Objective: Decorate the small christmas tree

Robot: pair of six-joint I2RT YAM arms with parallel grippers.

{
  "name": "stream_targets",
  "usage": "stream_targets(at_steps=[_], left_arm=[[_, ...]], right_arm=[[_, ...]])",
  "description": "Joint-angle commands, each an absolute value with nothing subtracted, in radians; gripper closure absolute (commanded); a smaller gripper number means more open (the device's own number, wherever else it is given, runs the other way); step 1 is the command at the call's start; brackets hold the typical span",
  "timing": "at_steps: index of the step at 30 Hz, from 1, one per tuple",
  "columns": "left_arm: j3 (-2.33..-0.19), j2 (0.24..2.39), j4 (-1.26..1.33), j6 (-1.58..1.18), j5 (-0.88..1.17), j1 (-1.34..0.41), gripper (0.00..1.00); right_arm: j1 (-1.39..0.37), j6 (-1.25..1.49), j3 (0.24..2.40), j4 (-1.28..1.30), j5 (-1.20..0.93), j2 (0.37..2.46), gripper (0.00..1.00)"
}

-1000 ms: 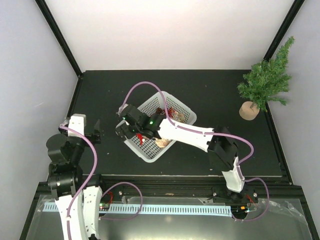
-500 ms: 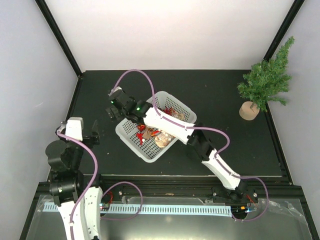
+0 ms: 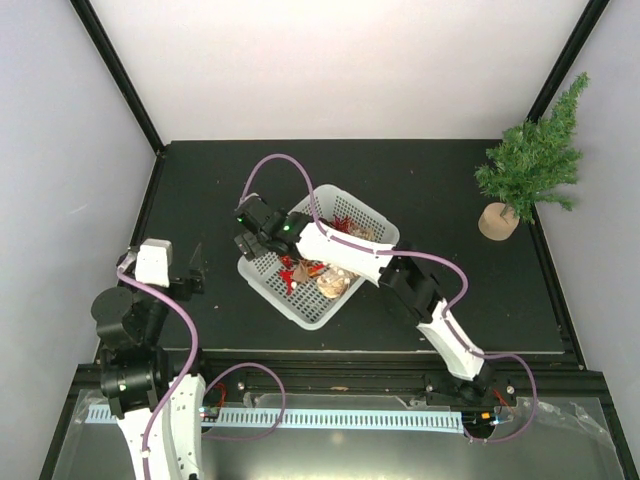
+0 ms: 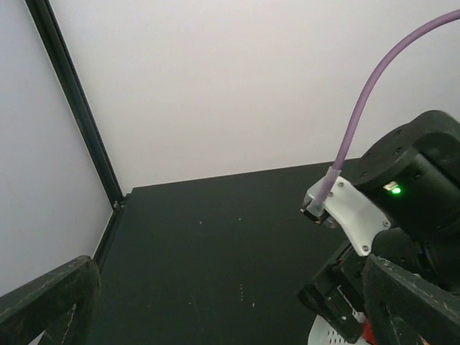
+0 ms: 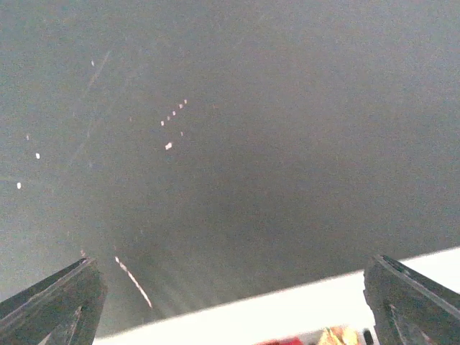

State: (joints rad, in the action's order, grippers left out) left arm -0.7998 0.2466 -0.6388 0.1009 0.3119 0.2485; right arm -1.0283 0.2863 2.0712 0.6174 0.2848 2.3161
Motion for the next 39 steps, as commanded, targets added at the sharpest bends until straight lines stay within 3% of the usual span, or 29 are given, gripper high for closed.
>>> stream_targets(at_steps=[1,8,15,23,30,39], left_arm=[[-0.794,0.233,-0.623,0.104,0.344,0.256,0.01],[-0.790,0.229,-0.622,0.110,0.362,0.256,0.01],[-0.789,0.235,-0.621,0.112,0.379,0.256,0.01],[-0.785,0.235,-0.621,0.119,0.387,0.257,0.01],[-0.784,0.242,-0.622,0.120,0.393,0.257,0.01],[-0.782,0.235,-0.620,0.121,0.399,0.257,0.01]], right_arm=[[-1.035,0.280,1.919,0.601,0.250,2.227,0.02],[-1.077,0.245,1.629,0.517,0.170,2.066,0.05],[-1.082,0.268,1.521,0.505,0.213,1.931,0.03],[-1.072,0.375,1.684,0.601,0.385,1.993,0.00],[-1.031,0.452,1.830,0.687,0.334,2.113,0.00],[-1.005,0.515,1.741,0.643,0.305,2.068,0.00]])
